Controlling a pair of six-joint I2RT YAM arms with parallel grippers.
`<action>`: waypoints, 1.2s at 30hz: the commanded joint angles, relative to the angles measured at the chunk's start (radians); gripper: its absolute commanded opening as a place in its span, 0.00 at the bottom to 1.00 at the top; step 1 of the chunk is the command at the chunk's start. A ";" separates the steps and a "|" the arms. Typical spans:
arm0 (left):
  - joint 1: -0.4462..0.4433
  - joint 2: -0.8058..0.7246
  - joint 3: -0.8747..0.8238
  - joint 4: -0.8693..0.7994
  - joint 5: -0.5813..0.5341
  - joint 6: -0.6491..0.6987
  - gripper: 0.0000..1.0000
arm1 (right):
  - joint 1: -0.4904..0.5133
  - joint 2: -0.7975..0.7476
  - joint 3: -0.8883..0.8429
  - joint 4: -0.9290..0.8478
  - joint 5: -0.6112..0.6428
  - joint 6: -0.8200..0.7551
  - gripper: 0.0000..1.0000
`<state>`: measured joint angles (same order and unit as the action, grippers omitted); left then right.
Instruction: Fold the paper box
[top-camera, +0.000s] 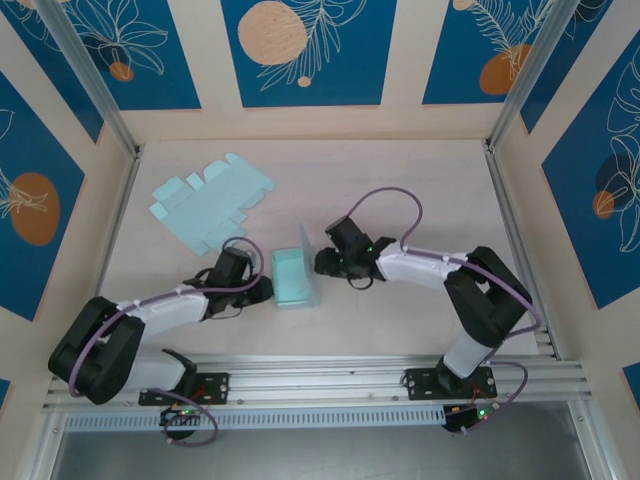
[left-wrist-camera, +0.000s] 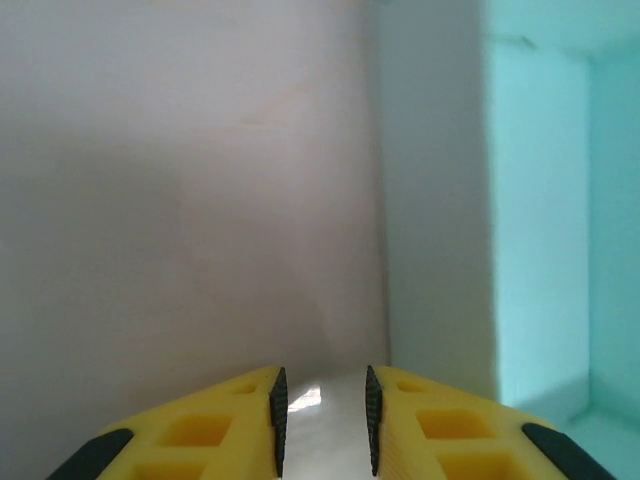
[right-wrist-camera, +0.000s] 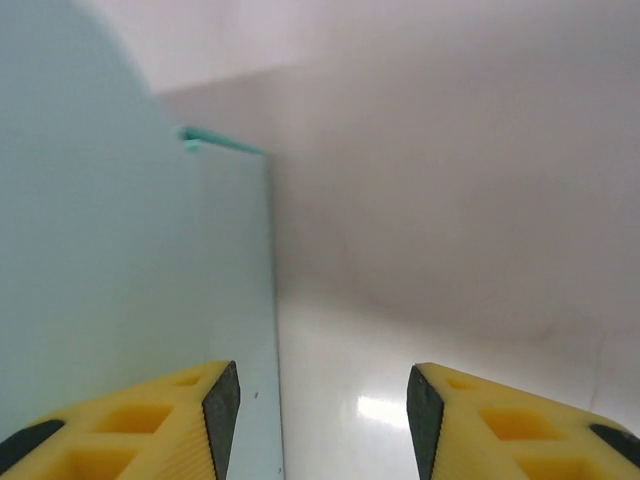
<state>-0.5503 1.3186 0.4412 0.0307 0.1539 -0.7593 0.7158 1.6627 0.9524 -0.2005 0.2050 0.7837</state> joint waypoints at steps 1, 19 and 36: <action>-0.059 0.040 0.014 0.087 0.001 -0.072 0.32 | -0.072 0.056 0.091 -0.005 -0.091 -0.117 0.50; -0.043 -0.213 0.107 -0.113 -0.163 0.092 0.75 | -0.308 -0.099 0.105 -0.282 0.092 -0.175 0.50; 0.165 0.202 0.249 0.157 0.199 0.189 0.57 | 0.058 -0.586 -0.321 -0.136 0.116 0.259 0.62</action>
<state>-0.3882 1.4834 0.6636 0.1211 0.2649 -0.5541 0.7582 1.0744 0.6552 -0.4374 0.3542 0.9482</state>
